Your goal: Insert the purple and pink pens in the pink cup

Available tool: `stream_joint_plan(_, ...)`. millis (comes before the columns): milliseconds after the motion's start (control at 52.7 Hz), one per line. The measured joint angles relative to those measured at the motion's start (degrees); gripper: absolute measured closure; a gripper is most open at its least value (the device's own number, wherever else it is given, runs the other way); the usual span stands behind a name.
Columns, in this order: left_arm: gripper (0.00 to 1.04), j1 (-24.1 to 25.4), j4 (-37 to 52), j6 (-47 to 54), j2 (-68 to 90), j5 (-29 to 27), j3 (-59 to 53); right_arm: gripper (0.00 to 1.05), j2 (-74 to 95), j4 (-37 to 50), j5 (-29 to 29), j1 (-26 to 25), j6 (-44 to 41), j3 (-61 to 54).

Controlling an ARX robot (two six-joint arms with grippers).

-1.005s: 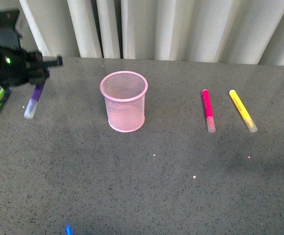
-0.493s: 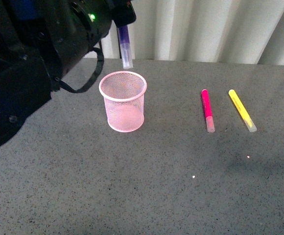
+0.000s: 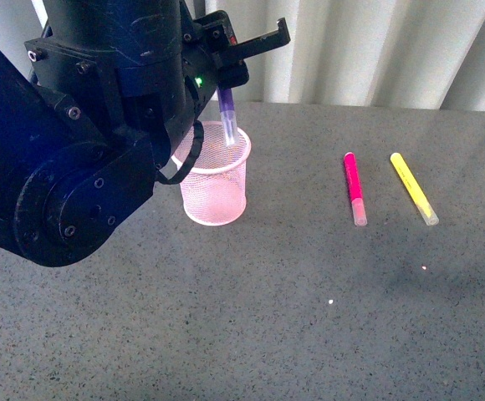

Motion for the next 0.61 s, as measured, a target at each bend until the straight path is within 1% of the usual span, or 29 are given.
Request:
stream_joint_plan(398,0.92,0.3,0.3,-2.0,1.9,0.1,0.1,0.07,0.0,0.0,0.0,0.0,0.0,0.0)
stream_joint_plan(607,0.92,0.3,-1.4,-3.5,2.4,0.0,0.1,0.07,0.0,0.0,0.0,0.0,0.0,0.0)
